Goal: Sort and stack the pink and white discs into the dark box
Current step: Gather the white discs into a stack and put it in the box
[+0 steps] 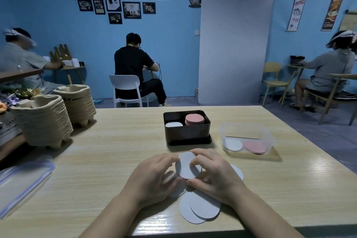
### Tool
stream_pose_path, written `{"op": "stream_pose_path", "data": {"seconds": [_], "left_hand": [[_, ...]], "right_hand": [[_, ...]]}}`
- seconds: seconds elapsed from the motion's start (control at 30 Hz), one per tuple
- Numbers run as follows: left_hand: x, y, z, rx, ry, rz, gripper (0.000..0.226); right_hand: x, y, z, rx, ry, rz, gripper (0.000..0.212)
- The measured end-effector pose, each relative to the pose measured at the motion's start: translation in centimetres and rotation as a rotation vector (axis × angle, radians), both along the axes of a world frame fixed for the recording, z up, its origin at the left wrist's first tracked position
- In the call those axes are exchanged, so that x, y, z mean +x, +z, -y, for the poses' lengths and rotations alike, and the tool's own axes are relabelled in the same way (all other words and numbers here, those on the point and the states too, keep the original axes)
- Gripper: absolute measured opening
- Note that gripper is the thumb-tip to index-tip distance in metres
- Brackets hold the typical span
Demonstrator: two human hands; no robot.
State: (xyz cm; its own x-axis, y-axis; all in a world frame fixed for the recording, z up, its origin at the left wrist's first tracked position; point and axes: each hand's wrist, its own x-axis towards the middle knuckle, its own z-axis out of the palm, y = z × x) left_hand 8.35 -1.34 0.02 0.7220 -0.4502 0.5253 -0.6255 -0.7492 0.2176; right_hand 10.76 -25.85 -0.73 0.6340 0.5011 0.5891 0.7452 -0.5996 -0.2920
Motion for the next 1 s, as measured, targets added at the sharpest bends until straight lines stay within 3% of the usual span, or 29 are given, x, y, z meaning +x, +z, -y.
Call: {"op": "stream_pose_path", "data": {"seconds": [0.27,0.37,0.5,0.73,1.0], "left_hand": [[-0.30,0.66,-0.33,-0.028,-0.030,-0.198,0.062],[0.13,0.42,-0.46,-0.021,0.011,-0.255,0.057],[0.43,0.08,-0.55,-0.027,0.089,-0.220,0.042],[-0.23,0.68,-0.13,0.055,0.166,-0.156,0.052],[-0.35,0.78,-0.12,-0.008,0.152,-0.164,0.044]], "right_hand": [[-0.04,0.25,0.72,0.013,-0.038,-0.029,0.035],[0.02,0.06,0.89,0.000,-0.052,-0.036,0.036],[0.10,-0.03,0.92,0.002,-0.053,-0.049,0.034],[0.02,-0.02,0.87,-0.004,-0.060,-0.046,0.035],[0.02,-0.07,0.81,-0.007,-0.079,-0.036,0.033]]}}
